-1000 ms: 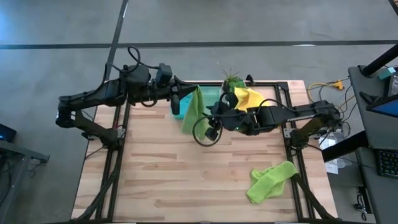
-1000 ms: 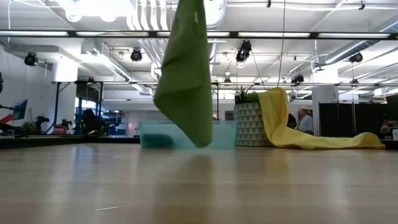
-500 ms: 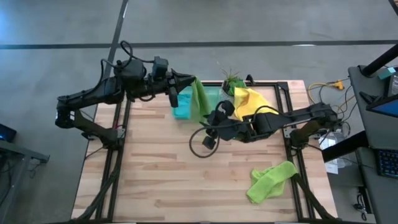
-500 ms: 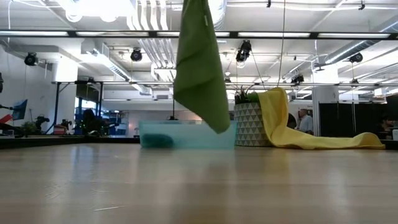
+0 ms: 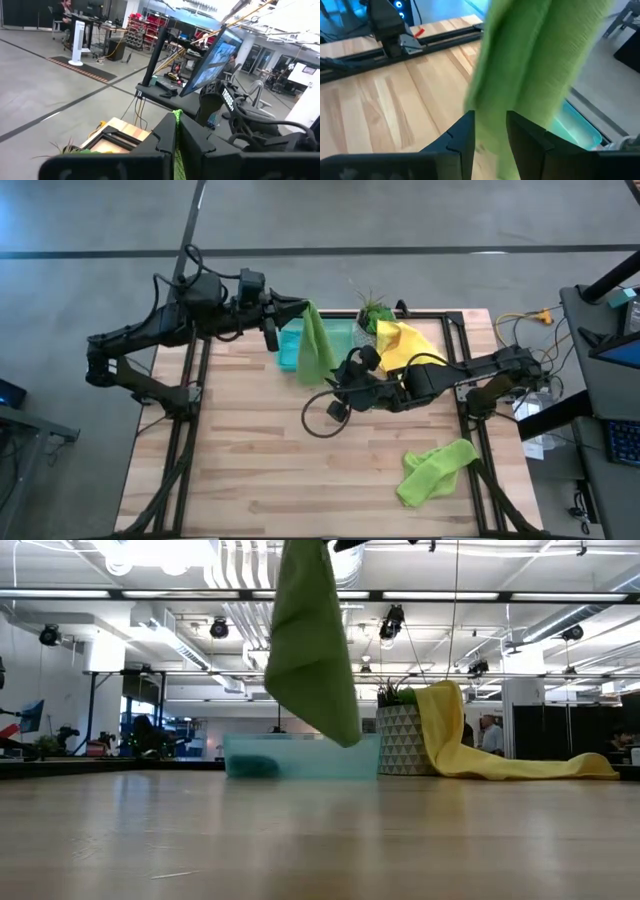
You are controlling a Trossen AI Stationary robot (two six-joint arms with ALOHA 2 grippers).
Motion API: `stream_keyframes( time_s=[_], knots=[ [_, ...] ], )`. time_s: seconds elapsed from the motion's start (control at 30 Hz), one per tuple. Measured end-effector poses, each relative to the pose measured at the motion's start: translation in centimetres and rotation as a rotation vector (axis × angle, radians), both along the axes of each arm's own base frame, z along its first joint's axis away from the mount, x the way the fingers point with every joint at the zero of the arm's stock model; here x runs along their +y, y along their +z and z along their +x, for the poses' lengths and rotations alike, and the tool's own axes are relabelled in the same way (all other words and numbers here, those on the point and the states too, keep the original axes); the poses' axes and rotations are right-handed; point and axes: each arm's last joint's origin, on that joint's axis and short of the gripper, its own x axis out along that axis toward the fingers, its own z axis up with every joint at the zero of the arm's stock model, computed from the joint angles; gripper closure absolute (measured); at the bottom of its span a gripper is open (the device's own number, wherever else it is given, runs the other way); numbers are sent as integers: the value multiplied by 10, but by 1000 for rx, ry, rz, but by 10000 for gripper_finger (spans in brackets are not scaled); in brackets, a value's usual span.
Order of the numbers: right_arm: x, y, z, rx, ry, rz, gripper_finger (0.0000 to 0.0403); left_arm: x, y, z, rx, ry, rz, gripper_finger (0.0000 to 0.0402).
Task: Fold microfiber towels
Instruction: Fold the green microfiber towel
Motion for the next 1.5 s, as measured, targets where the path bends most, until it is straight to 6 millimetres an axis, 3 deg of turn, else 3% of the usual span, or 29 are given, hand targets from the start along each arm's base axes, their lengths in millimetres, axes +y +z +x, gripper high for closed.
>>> stream_keyframes(
  time_s=[0.73,1.2,1.5],
  knots=[
    [0,-16,16,14,-12,-6,307,-2,5,-6,-33,-27,-20,401],
    [-2,-16,17,3,-56,-25,307,-2,7,-8,-42,-33,-18,401],
    [-4,-7,9,-11,-56,-22,275,-3,7,-10,-44,-33,-18,401]
  ],
)
